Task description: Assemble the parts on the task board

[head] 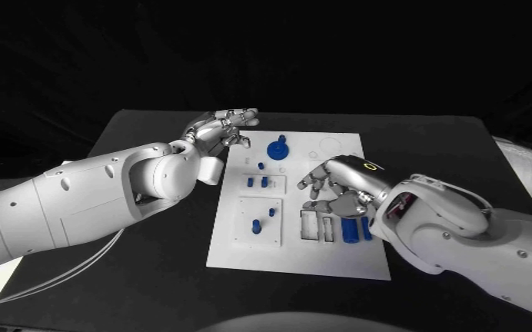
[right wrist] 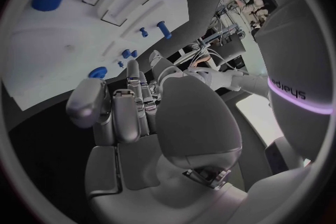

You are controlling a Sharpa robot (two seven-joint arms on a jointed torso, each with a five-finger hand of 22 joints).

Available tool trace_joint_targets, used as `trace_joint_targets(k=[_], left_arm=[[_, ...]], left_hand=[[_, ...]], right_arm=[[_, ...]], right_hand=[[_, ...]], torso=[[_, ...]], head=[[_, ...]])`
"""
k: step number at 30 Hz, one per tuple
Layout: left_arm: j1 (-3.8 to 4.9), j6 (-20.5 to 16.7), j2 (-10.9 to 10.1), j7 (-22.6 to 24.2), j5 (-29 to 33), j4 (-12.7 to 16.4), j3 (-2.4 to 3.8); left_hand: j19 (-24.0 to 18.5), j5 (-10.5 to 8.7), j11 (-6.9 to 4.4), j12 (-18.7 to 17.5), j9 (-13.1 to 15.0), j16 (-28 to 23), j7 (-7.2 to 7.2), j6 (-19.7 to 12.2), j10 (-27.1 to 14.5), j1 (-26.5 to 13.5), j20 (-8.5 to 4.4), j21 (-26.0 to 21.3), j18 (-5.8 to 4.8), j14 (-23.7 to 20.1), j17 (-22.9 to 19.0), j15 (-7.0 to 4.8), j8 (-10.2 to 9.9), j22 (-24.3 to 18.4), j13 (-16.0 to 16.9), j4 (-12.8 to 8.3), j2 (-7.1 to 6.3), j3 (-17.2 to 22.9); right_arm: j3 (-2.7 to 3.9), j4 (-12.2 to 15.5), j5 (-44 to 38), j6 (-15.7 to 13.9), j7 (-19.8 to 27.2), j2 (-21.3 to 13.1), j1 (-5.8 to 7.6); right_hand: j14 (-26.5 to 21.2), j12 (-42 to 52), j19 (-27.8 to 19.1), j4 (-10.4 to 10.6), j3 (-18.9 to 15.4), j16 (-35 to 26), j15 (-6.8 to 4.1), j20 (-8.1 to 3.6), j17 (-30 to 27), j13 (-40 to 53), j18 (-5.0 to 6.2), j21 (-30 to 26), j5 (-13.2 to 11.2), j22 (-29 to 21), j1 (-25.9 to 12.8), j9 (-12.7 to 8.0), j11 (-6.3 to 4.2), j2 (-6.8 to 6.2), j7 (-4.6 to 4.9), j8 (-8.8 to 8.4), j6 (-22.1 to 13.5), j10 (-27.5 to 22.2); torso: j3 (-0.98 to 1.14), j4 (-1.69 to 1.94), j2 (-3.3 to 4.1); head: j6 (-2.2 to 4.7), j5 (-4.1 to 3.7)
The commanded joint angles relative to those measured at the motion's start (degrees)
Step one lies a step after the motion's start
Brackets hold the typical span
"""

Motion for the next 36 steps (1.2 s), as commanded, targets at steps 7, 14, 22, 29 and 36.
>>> trace_joint_targets(k=[7, 14, 22, 29, 36], left_arm=[[0.03, 0.9, -0.2, 0.3, -0.5, 0.3, -0.19], [0.02, 1.0, -0.4, 0.3, -0.5, 0.3, -0.3], [0.01, 1.2, -0.4, 0.4, -0.5, 0.0, -0.37], [0.0, 1.3, -0.4, 0.3, -0.5, 0.0, -0.41], [0.0, 1.4, -0.5, 0.3, -0.5, 0.0, -0.42]], left_hand=[[-0.3, 0.2, 0.08, 0.2, 0.0, -0.3, 0.01, -0.4, -0.4, -0.1, -0.01, -0.2, 0.56, -0.5, -0.1, 0.06, 0.1, -0.1, 0.1, -0.1, 0.17, -0.3], [-0.3, 0.2, 0.07, 0.3, 0.0, -0.3, 0.0, -0.4, -0.4, 0.0, 0.0, -0.2, 0.57, -0.5, -0.2, 0.07, 0.1, -0.1, 0.1, -0.2, 0.12, -0.4], [-0.3, 0.12, 0.11, 0.5, 0.0, -0.3, 0.03, -0.5, -0.5, -0.2, 0.03, -0.3, 0.57, -0.5, -0.2, 0.09, 0.2, -0.1, 0.1, -0.1, 0.07, -0.6], [-0.3, 0.09, 0.12, 0.6, 0.0, -0.3, 0.04, -0.5, -0.6, -0.3, 0.04, -0.3, 0.57, -0.5, -0.2, 0.11, 0.2, -0.1, 0.1, -0.1, 0.07, -0.6], [-0.3, 0.09, 0.12, 0.6, 0.0, -0.3, 0.04, -0.5, -0.6, -0.3, 0.04, -0.3, 0.57, -0.5, -0.2, 0.11, 0.2, -0.1, 0.1, -0.1, 0.07, -0.6]], right_arm=[[-0.44, 3.7, 15.8, 0.5, -9.8, -9.7, 0.55], [-0.82, 4.3, 7.3, 3.0, -18.9, -12.3, -0.25], [-0.98, 4.2, 2.3, 5.2, -22.3, -10.9, -1.81], [-1.0, 3.9, 0.0, 6.2, -22.7, -9.6, -2.67], [-1.0, 3.1, -1.5, 7.1, -22.7, -8.3, -2.99]], right_hand=[[3.7, 57.6, 2.8, 4.4, -6.4, 4.4, -2.7, -3.27, 5.5, 62.1, -2.01, 5.3, 5.2, 7.2, -5.8, 1.9, -3.58, 1.49, -2.94, 5.96, 2.2, 13.0], [4.1, 61.8, 3.4, 6.6, -9.8, 6.3, -2.97, -3.14, 8.2, 68.3, -2.4, 6.8, 8.3, 9.5, -7.8, 2.8, -3.79, 1.81, -3.25, 8.17, 2.1, 14.0], [4.4, 64.0, 3.8, 9.5, -13.7, 7.7, -3.07, -3.25, 10.3, 71.9, -2.62, 7.7, 9.9, 10.9, -10.9, 3.6, -3.9, 2.75, -3.43, 9.41, 1.3, 15.2], [4.4, 64.0, 3.8, 9.5, -14.5, 8.0, -3.04, -3.23, 10.7, 72.1, -2.68, 7.9, 9.9, 11.2, -11.2, 3.8, -3.87, 2.86, -3.41, 9.62, 1.1, 15.2], [4.5, 64.1, 3.9, 9.4, -14.8, 8.2, -3.03, -3.22, 11.0, 72.3, -2.74, 8.1, 9.8, 11.6, -11.2, 3.8, -3.87, 2.87, -3.42, 9.74, 1.0, 15.3]], torso=[[-0.27, -1.7, -0.64], [-0.31, -2.23, -0.81], [-0.28, -2.13, -0.77], [-0.44, -1.99, -0.74], [-0.42, -1.98, -0.7]], head=[[1.36, -3.19], [1.29, -3.92], [1.19, -4.24], [0.71, -4.09], [0.47, -3.95]])
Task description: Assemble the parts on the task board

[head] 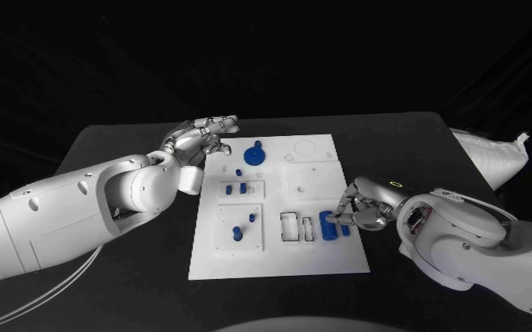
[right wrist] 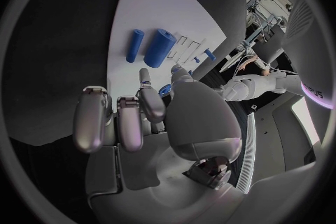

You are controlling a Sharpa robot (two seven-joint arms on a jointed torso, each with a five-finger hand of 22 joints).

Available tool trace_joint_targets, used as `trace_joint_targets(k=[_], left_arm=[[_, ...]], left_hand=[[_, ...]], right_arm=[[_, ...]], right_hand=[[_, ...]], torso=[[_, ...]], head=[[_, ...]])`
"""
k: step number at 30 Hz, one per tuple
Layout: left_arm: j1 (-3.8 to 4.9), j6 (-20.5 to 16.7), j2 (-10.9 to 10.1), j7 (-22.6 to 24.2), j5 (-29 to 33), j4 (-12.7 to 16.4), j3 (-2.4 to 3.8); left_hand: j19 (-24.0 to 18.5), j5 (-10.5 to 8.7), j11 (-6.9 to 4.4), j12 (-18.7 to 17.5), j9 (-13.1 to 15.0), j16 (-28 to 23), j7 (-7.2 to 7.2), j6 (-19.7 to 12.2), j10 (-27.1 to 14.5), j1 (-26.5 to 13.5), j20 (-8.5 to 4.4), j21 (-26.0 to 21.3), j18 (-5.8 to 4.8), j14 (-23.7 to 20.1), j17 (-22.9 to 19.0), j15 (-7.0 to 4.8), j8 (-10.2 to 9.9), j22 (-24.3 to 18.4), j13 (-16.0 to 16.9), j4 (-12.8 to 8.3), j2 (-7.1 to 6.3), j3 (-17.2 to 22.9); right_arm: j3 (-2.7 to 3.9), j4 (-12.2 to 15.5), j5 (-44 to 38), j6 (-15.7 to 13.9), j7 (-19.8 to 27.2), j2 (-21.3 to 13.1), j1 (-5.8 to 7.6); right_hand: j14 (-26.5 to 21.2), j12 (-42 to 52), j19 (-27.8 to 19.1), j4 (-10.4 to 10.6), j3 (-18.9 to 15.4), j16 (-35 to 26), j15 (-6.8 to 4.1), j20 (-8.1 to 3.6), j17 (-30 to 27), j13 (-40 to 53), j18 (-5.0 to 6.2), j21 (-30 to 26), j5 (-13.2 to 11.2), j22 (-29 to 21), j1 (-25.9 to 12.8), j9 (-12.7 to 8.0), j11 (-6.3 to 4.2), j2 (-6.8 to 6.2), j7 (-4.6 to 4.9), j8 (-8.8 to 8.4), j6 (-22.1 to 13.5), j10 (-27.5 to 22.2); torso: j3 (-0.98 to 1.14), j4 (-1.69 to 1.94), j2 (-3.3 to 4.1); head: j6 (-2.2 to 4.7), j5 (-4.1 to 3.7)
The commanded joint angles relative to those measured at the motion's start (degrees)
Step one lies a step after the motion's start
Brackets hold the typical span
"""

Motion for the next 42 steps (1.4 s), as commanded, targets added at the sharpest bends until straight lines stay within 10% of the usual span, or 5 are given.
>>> trace_joint_targets(k=[1, 27, 42], left_arm=[[0.01, 1.2, 0.0, 0.3, -0.2, 0.1, 0.03], [0.0, 1.6, -0.4, 0.0, -0.2, 0.3, 0.02], [0.0, 1.7, -0.4, -0.1, -0.2, 0.4, 0.02]], left_hand=[[-0.3, 0.09, -0.09, 0.3, 0.0, -0.3, 0.04, -0.5, -0.4, -0.3, 0.04, -0.3, 0.57, -0.3, -0.1, -0.09, 0.2, -0.1, 0.1, -0.1, 0.07, -0.3], [-0.3, 0.07, -0.11, 0.5, 0.0, -0.2, 0.0, -0.4, -0.4, -0.5, 0.07, -0.3, 0.57, -0.4, -0.1, -0.08, 0.3, -0.1, 0.1, 0.0, 0.15, -0.4], [-0.3, 0.07, -0.11, 0.5, 0.0, -0.2, 0.0, -0.4, -0.4, -0.5, 0.07, -0.3, 0.57, -0.4, -0.1, -0.08, 0.3, -0.1, 0.1, 0.0, 0.15, -0.4]], right_arm=[[0.0, -0.4, -3.3, 2.2, -0.9, 0.8, -0.28], [0.01, -5.6, -6.7, 6.8, -1.4, 7.4, -3.12], [0.93, -2.1, -5.9, -3.1, -1.5, 5.6, -2.89]], right_hand=[[4.5, 9.8, 0.6, 0.0, -0.3, 0.4, -0.35, 0.01, 6.0, 22.7, -0.93, 0.5, 0.3, 0.2, -0.5, 0.1, -0.32, 0.1, -0.04, 0.33, -0.3, 0.9], [4.8, 10.0, 1.0, -0.5, -1.1, 1.6, -0.4, 0.02, 7.9, 23.6, -1.29, 1.8, 0.7, 2.3, 1.9, 1.1, -0.46, 2.34, -0.22, 1.5, -0.1, 1.1], [4.9, 10.4, 1.3, -0.9, -1.0, 2.2, -1.14, -0.55, 8.8, 24.7, -1.48, 2.7, 3.2, 3.6, 4.7, 3.0, -1.42, 4.89, -1.34, 3.26, 2.5, 1.7]], torso=[[-0.03, 0.01, 0.03], [-0.19, 0.37, -0.05], [-0.21, 0.45, -0.12]], head=[[-0.21, 0.1], [-0.76, 0.52], [-0.65, 0.48]])
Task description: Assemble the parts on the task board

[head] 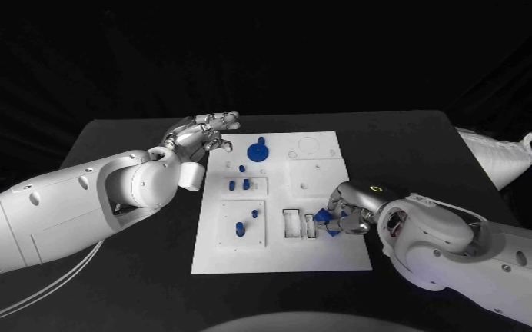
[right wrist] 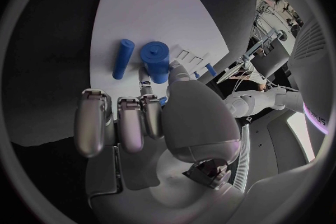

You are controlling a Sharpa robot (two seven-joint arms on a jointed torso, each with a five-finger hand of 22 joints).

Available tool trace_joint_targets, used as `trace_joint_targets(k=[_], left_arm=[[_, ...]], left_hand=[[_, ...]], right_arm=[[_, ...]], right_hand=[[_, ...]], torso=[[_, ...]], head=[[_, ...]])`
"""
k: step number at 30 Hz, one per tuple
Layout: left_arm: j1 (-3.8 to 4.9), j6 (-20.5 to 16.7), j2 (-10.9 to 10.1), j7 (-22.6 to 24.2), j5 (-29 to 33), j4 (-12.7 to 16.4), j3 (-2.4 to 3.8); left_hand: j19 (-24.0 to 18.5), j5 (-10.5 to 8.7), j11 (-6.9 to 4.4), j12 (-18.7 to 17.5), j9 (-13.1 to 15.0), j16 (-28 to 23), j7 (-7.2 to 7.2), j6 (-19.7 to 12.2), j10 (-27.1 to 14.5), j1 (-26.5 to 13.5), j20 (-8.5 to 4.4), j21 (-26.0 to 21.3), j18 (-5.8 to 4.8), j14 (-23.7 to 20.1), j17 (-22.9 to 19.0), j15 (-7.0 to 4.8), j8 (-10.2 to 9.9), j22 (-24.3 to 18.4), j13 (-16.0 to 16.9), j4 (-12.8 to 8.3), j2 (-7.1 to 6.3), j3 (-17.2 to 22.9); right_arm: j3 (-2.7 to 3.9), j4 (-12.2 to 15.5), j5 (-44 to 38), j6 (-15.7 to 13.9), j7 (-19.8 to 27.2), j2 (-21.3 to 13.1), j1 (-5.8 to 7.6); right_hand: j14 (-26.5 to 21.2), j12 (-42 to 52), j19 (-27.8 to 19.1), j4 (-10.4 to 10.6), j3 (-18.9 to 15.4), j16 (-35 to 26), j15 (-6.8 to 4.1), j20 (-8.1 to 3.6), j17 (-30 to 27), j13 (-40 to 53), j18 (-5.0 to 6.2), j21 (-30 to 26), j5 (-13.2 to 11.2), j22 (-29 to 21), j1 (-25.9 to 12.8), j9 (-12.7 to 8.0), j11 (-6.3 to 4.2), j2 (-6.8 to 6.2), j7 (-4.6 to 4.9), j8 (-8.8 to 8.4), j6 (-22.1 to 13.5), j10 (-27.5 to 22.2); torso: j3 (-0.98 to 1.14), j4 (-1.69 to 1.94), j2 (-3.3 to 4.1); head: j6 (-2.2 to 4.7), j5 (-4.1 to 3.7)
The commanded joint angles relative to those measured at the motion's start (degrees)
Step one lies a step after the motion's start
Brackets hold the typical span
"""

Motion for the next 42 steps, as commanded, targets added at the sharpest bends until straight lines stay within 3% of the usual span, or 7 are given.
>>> trace_joint_targets(k=[1, 6, 11, 20, 25, 29, 42], left_arm=[[0.01, 1.2, 0.1, 0.1, -0.2, 0.1, 0.03], [0.01, 1.4, 0.3, 0.0, -0.2, 0.1, 0.03], [0.0, 1.5, 0.3, -0.1, -0.2, 0.2, 0.03], [0.0, 1.7, 0.4, -0.3, -0.2, 0.8, 0.03], [0.0, 1.7, 0.5, -0.3, -0.2, 0.9, 0.03], [0.0, 1.7, 0.5, -0.4, -0.2, 0.9, 0.03], [0.0, 1.8, 0.4, -0.5, -0.2, 1.0, 0.03]], left_hand=[[-0.3, 0.07, -0.11, 0.1, 0.0, -0.2, 0.0, -0.4, -0.5, -0.5, 0.07, -0.3, 0.57, -0.4, 0.0, -0.08, 0.3, -0.1, 0.1, 0.0, 0.15, -0.4], [-0.3, 0.07, -0.11, 0.1, 0.0, -0.2, 0.0, -0.4, -0.5, -0.5, 0.07, -0.3, 0.57, -0.4, 0.0, -0.08, 0.3, -0.1, 0.1, 0.0, 0.15, -0.4], [-0.3, 0.07, -0.1, 0.2, 0.0, -0.2, 0.01, -0.5, -0.6, -0.5, 0.08, -0.4, 0.58, -0.4, -0.1, -0.08, 0.3, -0.1, 0.1, 0.0, 0.13, -0.5], [-0.3, 0.06, -0.08, 0.3, 0.0, -0.2, 0.03, -0.6, -0.7, -0.5, 0.09, -0.4, 0.58, -0.4, -0.1, -0.07, 0.3, -0.1, 0.1, 0.0, 0.11, -0.6], [-0.3, 0.06, -0.08, 0.3, 0.0, -0.2, 0.03, -0.6, -0.7, -0.5, 0.09, -0.4, 0.58, -0.4, -0.1, -0.07, 0.3, -0.1, 0.1, 0.0, 0.11, -0.6], [-0.3, 0.06, -0.08, 0.3, 0.0, -0.2, 0.03, -0.6, -0.7, -0.5, 0.09, -0.4, 0.58, -0.4, -0.1, -0.07, 0.3, -0.1, 0.1, 0.0, 0.11, -0.6], [-0.3, 0.06, -0.08, 0.3, 0.0, -0.2, 0.03, -0.6, -0.7, -0.5, 0.09, -0.4, 0.58, -0.4, -0.1, -0.07, 0.3, -0.1, 0.1, 0.0, 0.11, -0.6]], right_arm=[[0.38, 1.5, 0.0, -5.0, -0.5, -0.3, 0.3], [0.74, 2.8, 1.0, -7.2, -0.6, 0.0, 1.0], [0.83, 2.8, 2.9, -6.8, -0.7, 1.1, 1.3], [0.85, 1.4, 6.1, -1.9, -0.9, 4.7, 1.41], [0.83, 0.3, 6.5, 1.8, -1.1, 6.2, 1.43], [0.82, -0.7, 6.6, 3.6, -1.4, 7.2, 1.44], [0.77, -2.7, 5.3, 5.8, -2.0, 8.8, 1.43]], right_hand=[[4.9, 0.4, 0.7, -0.3, 0.0, 0.3, -0.38, -0.36, 8.9, 6.6, -0.61, 0.3, 0.3, 0.1, 0.9, 1.0, -0.41, 0.64, -0.64, 0.35, 0.9, 1.4], [4.9, 0.5, 0.8, 0.0, -0.2, 0.4, -0.52, -0.5, 9.1, 6.9, -0.66, 0.5, 1.0, 0.4, 0.8, 1.4, -0.55, 0.83, -0.79, 0.44, 1.2, 1.5], [4.9, 0.7, 0.9, 0.3, -0.4, 0.5, -0.67, -0.64, 9.2, 7.2, -0.69, 0.6, 2.0, 0.6, 0.8, 1.8, -0.73, 1.08, -0.99, 0.55, 1.5, 1.7], [4.9, 0.3, 0.8, 0.7, -1.4, 0.5, -1.15, -1.07, 9.2, 7.2, -0.68, 0.7, 2.9, 0.6, -1.4, 3.5, -1.33, 2.47, -1.7, 1.3, 3.0, 1.8], [4.9, -0.8, 0.8, 0.6, -2.5, 0.5, -1.37, -1.27, 9.3, 6.2, -0.7, 0.7, 2.2, 0.8, -2.9, 4.4, -1.59, 2.47, -2.0, 1.68, 3.5, 1.4], [5.0, -1.6, 1.0, 0.6, -2.8, 0.8, -1.56, -1.43, 9.8, 5.4, -0.8, 1.0, 1.9, 1.3, -3.5, 5.0, -1.83, 3.18, -2.28, 2.03, 3.9, 1.1], [5.0, -0.7, 1.0, 0.7, -3.7, 0.9, -2.16, -1.96, 10.0, 6.8, -0.86, 1.2, 1.3, 1.7, -5.2, 7.0, -2.54, 4.44, -3.11, 3.52, 5.1, 1.9]], torso=[[-0.05, 0.15, -0.06], [-0.02, 0.26, 0.06], [-0.11, 0.31, 0.03], [-0.11, 0.29, 0.05], [-0.23, 0.25, -0.03], [-0.13, 0.28, 0.06], [-0.09, 0.26, 0.05]], head=[[0.1, -0.1], [0.08, -0.1], [-0.12, 0.13], [-0.58, 0.34], [-0.61, 0.48], [-0.65, 0.59], [-0.79, 0.77]])
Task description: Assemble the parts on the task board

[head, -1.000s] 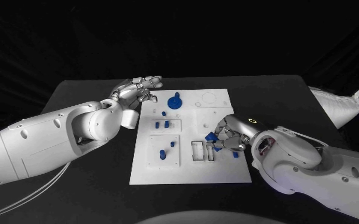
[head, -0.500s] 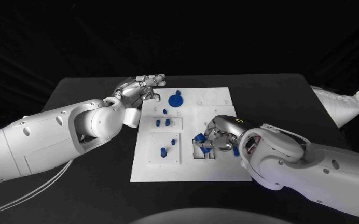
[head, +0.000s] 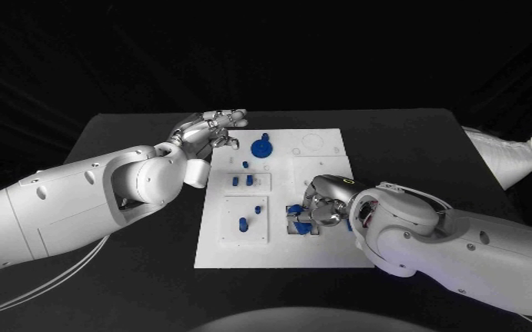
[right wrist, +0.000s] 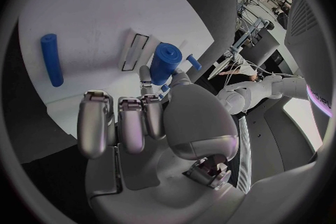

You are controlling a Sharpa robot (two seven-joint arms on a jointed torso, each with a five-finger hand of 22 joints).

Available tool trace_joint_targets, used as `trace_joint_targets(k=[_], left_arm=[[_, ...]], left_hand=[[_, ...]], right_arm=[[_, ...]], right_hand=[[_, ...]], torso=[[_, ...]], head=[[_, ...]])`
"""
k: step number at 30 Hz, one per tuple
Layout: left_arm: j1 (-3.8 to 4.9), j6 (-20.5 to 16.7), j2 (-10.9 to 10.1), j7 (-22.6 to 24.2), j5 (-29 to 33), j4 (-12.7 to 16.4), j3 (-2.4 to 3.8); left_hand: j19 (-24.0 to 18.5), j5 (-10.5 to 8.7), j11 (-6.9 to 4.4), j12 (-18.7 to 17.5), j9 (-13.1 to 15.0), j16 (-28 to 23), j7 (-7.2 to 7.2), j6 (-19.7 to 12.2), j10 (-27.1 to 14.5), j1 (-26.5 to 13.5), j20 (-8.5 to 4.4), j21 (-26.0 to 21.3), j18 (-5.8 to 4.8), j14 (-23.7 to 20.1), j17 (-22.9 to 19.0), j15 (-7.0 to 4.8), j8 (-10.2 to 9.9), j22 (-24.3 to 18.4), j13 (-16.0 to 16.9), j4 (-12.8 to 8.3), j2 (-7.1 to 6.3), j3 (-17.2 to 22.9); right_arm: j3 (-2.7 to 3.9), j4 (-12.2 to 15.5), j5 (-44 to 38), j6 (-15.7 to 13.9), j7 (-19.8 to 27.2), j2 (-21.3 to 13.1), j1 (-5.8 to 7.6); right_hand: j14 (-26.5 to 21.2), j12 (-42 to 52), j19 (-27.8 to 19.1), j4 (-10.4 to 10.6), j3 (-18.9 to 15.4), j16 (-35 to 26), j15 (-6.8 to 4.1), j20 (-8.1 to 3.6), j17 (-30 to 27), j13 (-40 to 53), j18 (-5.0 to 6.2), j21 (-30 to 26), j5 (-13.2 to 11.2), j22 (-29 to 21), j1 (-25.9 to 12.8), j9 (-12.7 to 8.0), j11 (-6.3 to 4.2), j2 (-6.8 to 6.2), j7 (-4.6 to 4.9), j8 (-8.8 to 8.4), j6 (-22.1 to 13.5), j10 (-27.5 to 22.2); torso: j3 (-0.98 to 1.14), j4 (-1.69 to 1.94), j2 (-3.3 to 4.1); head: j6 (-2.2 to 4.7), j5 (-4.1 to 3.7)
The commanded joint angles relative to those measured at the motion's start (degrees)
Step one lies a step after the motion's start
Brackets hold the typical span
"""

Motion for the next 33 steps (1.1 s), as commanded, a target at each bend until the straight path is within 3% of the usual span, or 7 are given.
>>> trace_joint_targets(k=[1, 5, 13, 20, 25, 33], left_arm=[[0.01, 1.2, 0.1, 0.0, -0.2, 0.2, 0.03], [0.01, 1.3, 0.1, -0.1, -0.2, 0.2, 0.03], [0.01, 1.9, 0.1, -0.7, 0.5, 0.3, 0.03], [0.01, 2.1, 0.1, -0.9, 0.7, 0.2, 0.03], [0.01, 2.1, 0.1, -0.9, 0.8, 0.2, 0.03], [0.01, 2.2, 0.0, -1.0, 0.8, 0.2, 0.03]], left_hand=[[-0.3, 0.06, 0.15, 0.3, 0.0, -0.2, -0.14, -0.5, -0.6, -0.6, 0.1, -0.4, 0.58, -0.4, -0.1, -0.06, 0.3, -0.1, 0.1, 0.0, 0.11, -0.3], [-0.3, 0.07, 0.17, 0.4, 0.0, -0.2, -0.13, -0.5, -0.6, -0.6, 0.11, -0.4, 0.58, -0.4, -0.1, -0.05, 0.3, -0.1, 0.1, 0.0, 0.12, -0.3], [-0.3, 0.07, 0.19, 0.4, 0.0, -0.2, -0.11, -0.6, -0.7, -0.7, 0.12, -0.4, 0.57, -0.5, -0.2, -0.03, 0.3, -0.1, 0.1, 0.1, 0.17, -0.4], [-0.3, 0.07, 0.19, 0.4, 0.0, -0.2, -0.11, -0.6, -0.7, -0.7, 0.12, -0.4, 0.57, -0.5, -0.2, -0.03, 0.3, -0.1, 0.1, 0.1, 0.17, -0.4], [-0.3, 0.07, 0.19, 0.4, 0.0, -0.2, -0.11, -0.6, -0.7, -0.7, 0.12, -0.4, 0.57, -0.5, -0.2, -0.03, 0.3, -0.1, 0.1, 0.1, 0.17, -0.4], [-0.4, 0.07, 0.2, 0.5, 0.0, -0.2, -0.1, -0.6, -0.8, -0.7, 0.13, -0.4, 0.57, -0.5, -0.2, -0.02, 0.3, -0.1, 0.1, 0.1, 0.19, -0.4]], right_arm=[[-0.05, -0.3, -1.4, 2.3, -0.6, 0.3, -0.07], [-0.05, -0.6, -2.1, 2.3, -0.7, 0.4, -0.07], [-0.06, -0.7, -3.4, 2.9, -0.8, 0.6, -0.07], [-0.06, -0.6, -4.0, 2.5, -0.7, 0.8, -0.07], [-0.06, -0.5, -4.6, 1.9, -0.7, 0.8, -0.07], [-0.06, 0.5, -5.3, 1.5, -0.5, 0.4, -0.08]], right_hand=[[5.1, -0.1, 0.8, -0.1, -0.9, 0.1, -0.47, -0.54, 9.8, 6.7, -0.84, 0.0, -1.4, -0.2, -1.1, 0.4, -0.54, 0.14, -3.83, 0.09, 3.6, 1.9], [5.0, -0.2, 0.7, -0.2, -2.1, 0.0, -0.51, -0.6, 9.8, 6.8, -0.82, -0.1, -4.9, -0.3, -2.3, 1.3, -0.57, 0.25, -3.86, 0.39, 3.3, 1.9], [5.0, -0.2, 0.7, -0.1, -4.2, 0.0, -0.54, -0.64, 9.8, 7.2, -0.83, -0.1, -8.6, -0.2, -4.1, 2.7, -0.6, 0.26, -3.91, 0.88, 3.0, 2.1], [5.0, -0.4, 0.7, 0.0, -7.6, -0.1, -0.51, -0.62, 9.8, 7.5, -0.81, -0.2, -14.8, -0.2, -7.0, 4.2, -0.57, 0.13, -3.88, 1.19, 2.5, 2.1], [5.0, -0.6, 0.6, 0.0, -8.7, -0.1, -0.49, -0.6, 9.7, 7.5, -0.79, -0.3, -16.3, -0.3, -8.3, 4.7, -0.55, 0.25, -3.86, 1.25, 2.3, 2.1], [5.1, 0.1, 0.9, -0.1, -9.2, 0.2, -0.52, -0.61, 10.3, 8.2, -0.95, 0.2, -16.2, 0.5, -8.9, 5.0, -0.6, 0.6, -3.93, 1.38, 2.4, 2.4]], torso=[[-0.01, 0.01, 0.0], [-0.01, -0.03, -0.01], [0.01, -0.02, 0.02], [0.02, -0.02, -0.01], [0.04, -0.01, 0.0], [0.07, -0.02, 0.04]], head=[[0.02, -0.05], [0.02, -0.05], [0.04, 0.14], [0.01, 0.16], [0.03, 0.11], [0.07, 0.06]])
